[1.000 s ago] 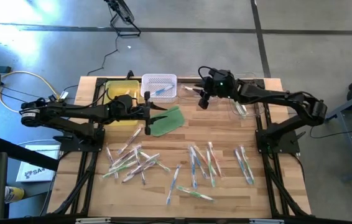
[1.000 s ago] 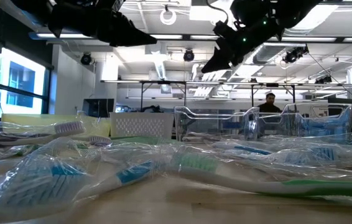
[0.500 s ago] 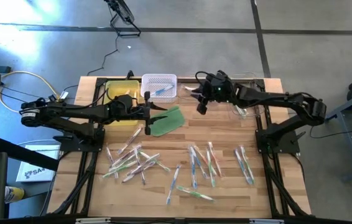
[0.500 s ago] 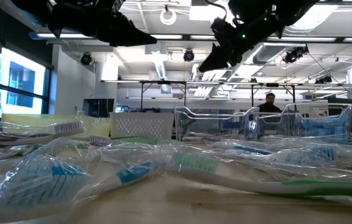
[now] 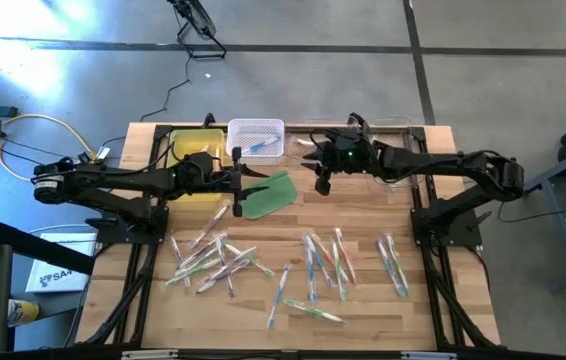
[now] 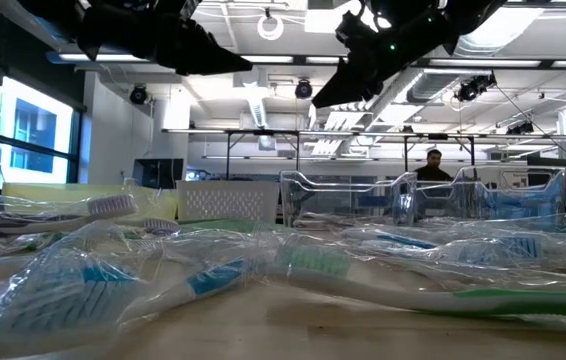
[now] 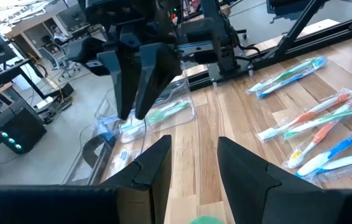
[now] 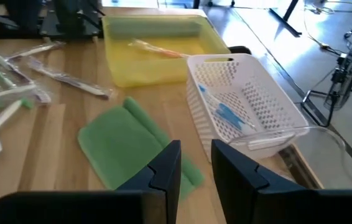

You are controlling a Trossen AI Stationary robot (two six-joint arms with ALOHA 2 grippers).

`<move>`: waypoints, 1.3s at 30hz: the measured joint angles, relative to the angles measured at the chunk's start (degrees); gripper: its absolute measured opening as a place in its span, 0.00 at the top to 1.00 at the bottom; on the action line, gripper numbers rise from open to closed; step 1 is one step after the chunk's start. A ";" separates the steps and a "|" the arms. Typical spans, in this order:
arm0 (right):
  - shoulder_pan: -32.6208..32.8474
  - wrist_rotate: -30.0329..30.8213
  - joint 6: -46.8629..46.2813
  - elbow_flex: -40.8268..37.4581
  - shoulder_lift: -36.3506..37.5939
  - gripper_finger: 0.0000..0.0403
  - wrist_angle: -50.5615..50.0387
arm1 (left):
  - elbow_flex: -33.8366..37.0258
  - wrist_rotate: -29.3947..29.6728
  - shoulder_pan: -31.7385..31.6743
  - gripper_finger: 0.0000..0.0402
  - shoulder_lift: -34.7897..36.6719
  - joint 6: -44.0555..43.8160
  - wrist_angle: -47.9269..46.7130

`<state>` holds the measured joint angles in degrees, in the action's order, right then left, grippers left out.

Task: Pick & Place Toothbrushes
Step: Put the violet toothbrush into the left transparent bin

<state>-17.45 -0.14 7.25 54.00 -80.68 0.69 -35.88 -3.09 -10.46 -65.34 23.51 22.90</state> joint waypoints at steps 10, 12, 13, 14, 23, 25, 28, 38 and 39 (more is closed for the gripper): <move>3.78 -0.02 -1.17 0.00 0.00 0.80 0.00 | 0.00 -0.51 -0.02 0.69 0.00 0.00 -0.40; 4.42 -0.02 -2.87 0.00 0.00 0.80 0.00 | 0.00 -0.61 -0.02 0.69 0.00 0.00 -0.52; 4.76 -0.02 -3.66 0.00 0.00 0.80 -0.02 | 0.00 -0.61 -0.02 0.69 0.00 0.00 -0.54; 5.06 -0.02 -4.46 0.00 -0.02 0.80 -0.02 | 0.00 -0.61 -0.02 0.69 0.00 0.00 -0.53; 8.02 -0.08 -7.45 0.00 -0.04 0.80 2.19 | 0.00 -0.61 -0.02 0.69 0.00 -1.42 -0.47; 8.73 -0.09 -7.48 0.00 -0.04 0.80 3.92 | 0.00 -0.61 -0.02 0.69 0.00 -1.34 -0.31; 9.72 -0.09 -7.31 0.00 -0.04 0.80 5.95 | 0.00 -0.61 -0.02 0.69 0.00 -1.33 -0.35; 10.34 0.00 -6.12 0.00 -0.04 0.80 6.72 | 0.00 -0.59 -0.02 0.69 -0.15 -1.33 -0.59; 10.34 0.02 -6.10 0.00 -0.04 0.80 6.85 | -0.01 -0.59 -0.02 0.69 -0.15 -1.33 -0.58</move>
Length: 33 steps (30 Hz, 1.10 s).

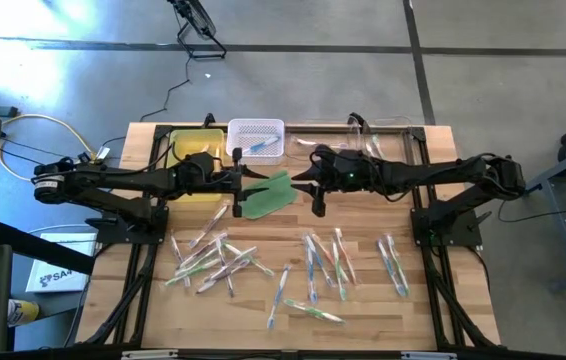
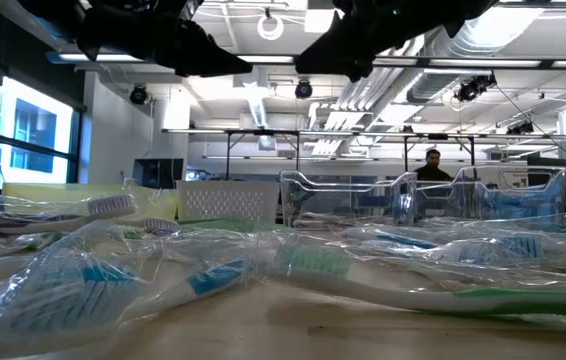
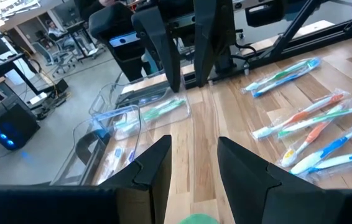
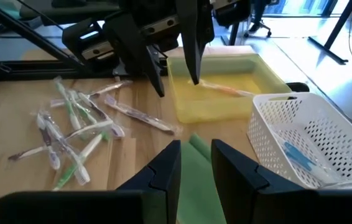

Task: Pick & Place Toothbrushes
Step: Put the violet toothbrush into the left transparent bin

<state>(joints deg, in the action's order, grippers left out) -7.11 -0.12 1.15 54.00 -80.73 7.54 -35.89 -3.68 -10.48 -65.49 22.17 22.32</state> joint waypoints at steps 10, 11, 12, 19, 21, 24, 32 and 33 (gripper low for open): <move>-0.84 -3.03 -0.78 -2.61 0.00 0.87 6.43 | 0.01 0.02 0.00 0.69 0.00 0.02 0.04; -1.29 -5.01 -1.27 -3.64 0.28 0.88 8.73 | -0.01 0.02 0.00 0.69 0.00 0.00 0.15; -1.73 -6.97 -1.45 -4.82 0.76 0.89 10.71 | -0.01 0.02 0.00 0.69 0.00 0.02 0.15; -3.98 -10.49 -2.60 -12.62 7.07 0.91 17.75 | -0.01 0.02 0.00 0.69 -0.02 0.02 0.10; -4.24 -10.49 -2.51 -14.37 9.66 0.91 18.01 | -0.01 0.02 0.00 0.69 -0.02 0.01 0.14; -4.22 -10.53 -2.28 -17.09 13.85 0.91 18.07 | -0.01 0.02 0.00 0.69 -0.02 0.02 0.25; -3.65 -10.95 -0.90 -25.90 22.43 0.91 21.74 | -0.01 0.02 0.00 0.69 -0.02 -1.48 0.23; -3.65 -10.95 -0.85 -26.74 22.89 0.91 22.36 | -0.01 0.02 0.00 0.69 -0.02 -1.46 0.25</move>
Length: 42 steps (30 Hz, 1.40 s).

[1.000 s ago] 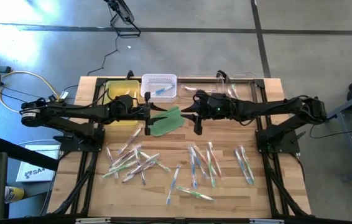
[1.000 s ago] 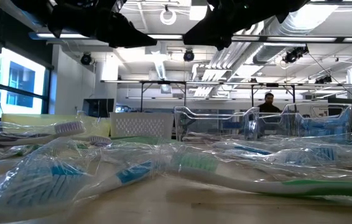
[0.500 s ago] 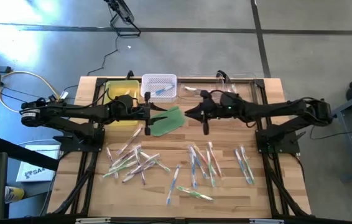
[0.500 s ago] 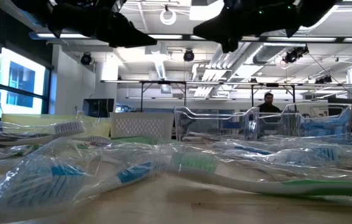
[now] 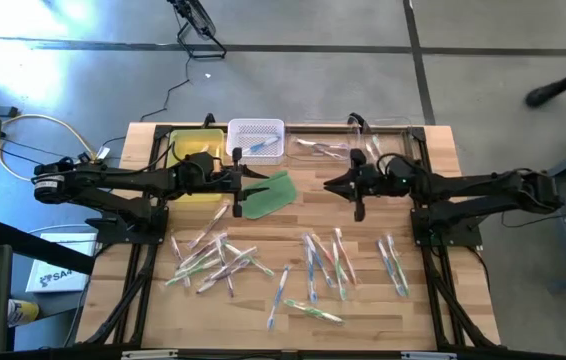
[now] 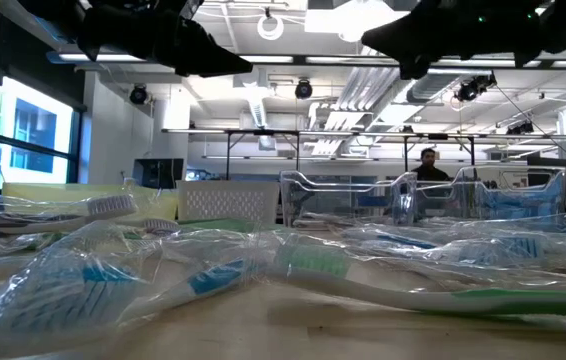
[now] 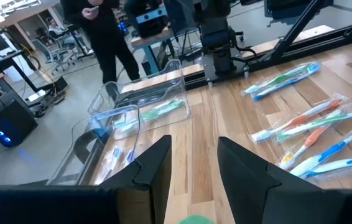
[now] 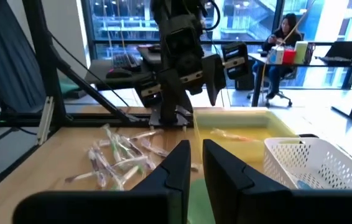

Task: Pick & Place Toothbrushes
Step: Put the violet toothbrush into the left transparent bin

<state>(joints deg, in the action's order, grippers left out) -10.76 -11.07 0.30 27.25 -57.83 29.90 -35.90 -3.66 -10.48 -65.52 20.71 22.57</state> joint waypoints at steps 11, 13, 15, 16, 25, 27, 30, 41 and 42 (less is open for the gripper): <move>0.00 -0.02 -0.05 -2.52 1.02 0.91 -0.09 | -5.89 -7.73 0.58 0.69 1.20 -4.12 -15.14; 0.00 -0.02 -0.05 -2.52 1.02 0.91 -0.05 | -9.26 -6.32 1.56 0.69 1.17 -4.64 -24.69; 0.00 0.07 -0.01 -2.52 1.02 0.91 -0.10 | -12.91 -3.55 2.98 0.69 1.14 -5.40 -34.81; 0.00 0.25 0.16 -2.52 1.02 0.91 -0.12 | -14.71 -2.21 3.81 0.69 1.12 -6.36 -39.04; -0.34 0.61 1.46 -2.52 1.02 0.91 -0.37 | -25.20 -0.80 12.18 0.69 0.76 -20.63 -63.45; -0.61 0.61 1.46 -2.52 1.02 0.91 -0.75 | -25.49 -0.64 13.96 0.69 0.74 -24.28 -65.15; -1.09 0.61 1.46 -2.52 1.02 0.91 -1.84 | -25.51 1.18 16.11 0.69 0.73 -33.53 -69.27; -1.77 0.61 2.99 -2.57 1.02 0.91 -6.45 | -25.48 5.14 18.80 0.69 -4.04 -61.30 -84.62; -1.77 0.61 3.14 -2.57 1.02 0.91 -6.86 | -25.49 5.22 18.76 0.69 -4.43 -62.99 -86.32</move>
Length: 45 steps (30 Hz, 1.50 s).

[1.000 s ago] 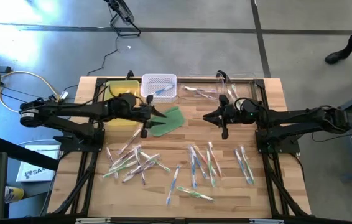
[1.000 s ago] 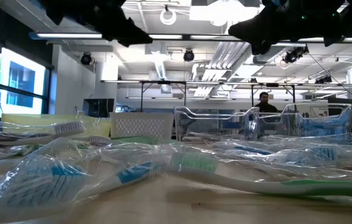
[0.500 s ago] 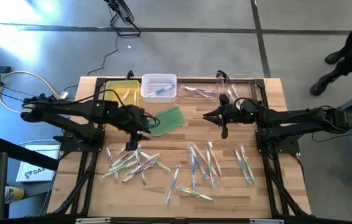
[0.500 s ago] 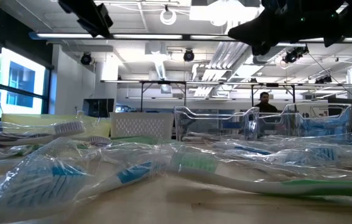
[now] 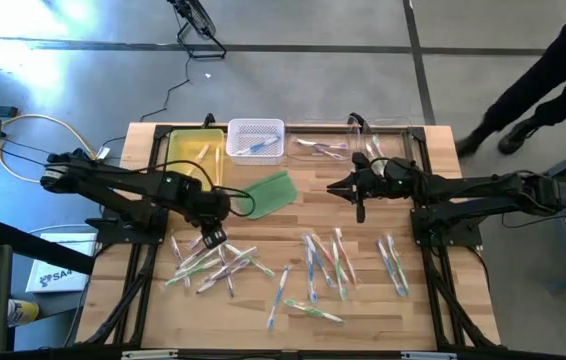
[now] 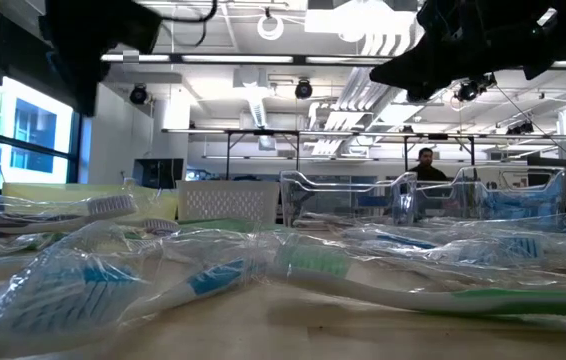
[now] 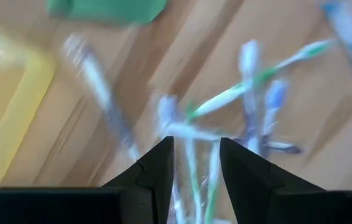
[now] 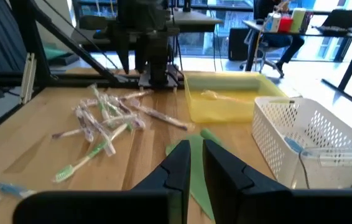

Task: Pick & Place Toothbrushes
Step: Put the violet toothbrush into the left transparent bin

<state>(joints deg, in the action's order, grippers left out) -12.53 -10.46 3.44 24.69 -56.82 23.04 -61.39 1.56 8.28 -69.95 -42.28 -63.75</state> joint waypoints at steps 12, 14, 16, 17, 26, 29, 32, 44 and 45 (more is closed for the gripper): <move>0.00 0.02 2.98 0.00 -0.04 0.91 -1.20 | 2.20 -0.97 0.01 0.69 -6.56 -16.05 -4.59; 0.00 0.02 2.99 0.00 -0.04 0.91 -1.64 | 3.28 -1.75 -0.12 0.69 -6.91 -16.07 -4.23; 0.00 0.04 2.97 0.00 -0.03 0.91 -2.96 | 4.16 -3.09 -0.54 0.69 -7.60 -15.71 -2.76; 0.00 0.04 2.96 0.00 -0.05 0.91 -3.47 | 4.68 -3.30 -0.48 0.69 -7.97 -14.84 -2.09; 0.00 0.02 2.88 0.00 -0.04 0.91 -3.36 | 5.99 -2.94 -0.40 0.69 -10.76 -10.38 -0.42; 0.00 0.02 2.84 0.00 -0.04 0.91 -3.14 | 5.95 -0.70 -0.40 0.69 -11.21 -9.54 -1.20; 0.00 0.04 2.86 0.00 -0.04 0.91 -3.12 | 6.02 -0.87 -0.40 0.68 -11.59 -10.13 -2.00; 0.00 0.02 2.86 0.00 -0.04 0.91 -3.20 | 5.97 0.82 -0.43 0.51 -12.37 -11.01 -5.73; 0.00 0.02 2.86 0.00 -0.04 0.91 -3.18 | 5.97 0.82 -0.43 0.51 -12.37 -10.94 -5.79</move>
<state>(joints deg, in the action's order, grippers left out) -12.53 -10.44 6.31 24.69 -56.86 19.86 -55.42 2.37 7.86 -82.32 -53.21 -69.55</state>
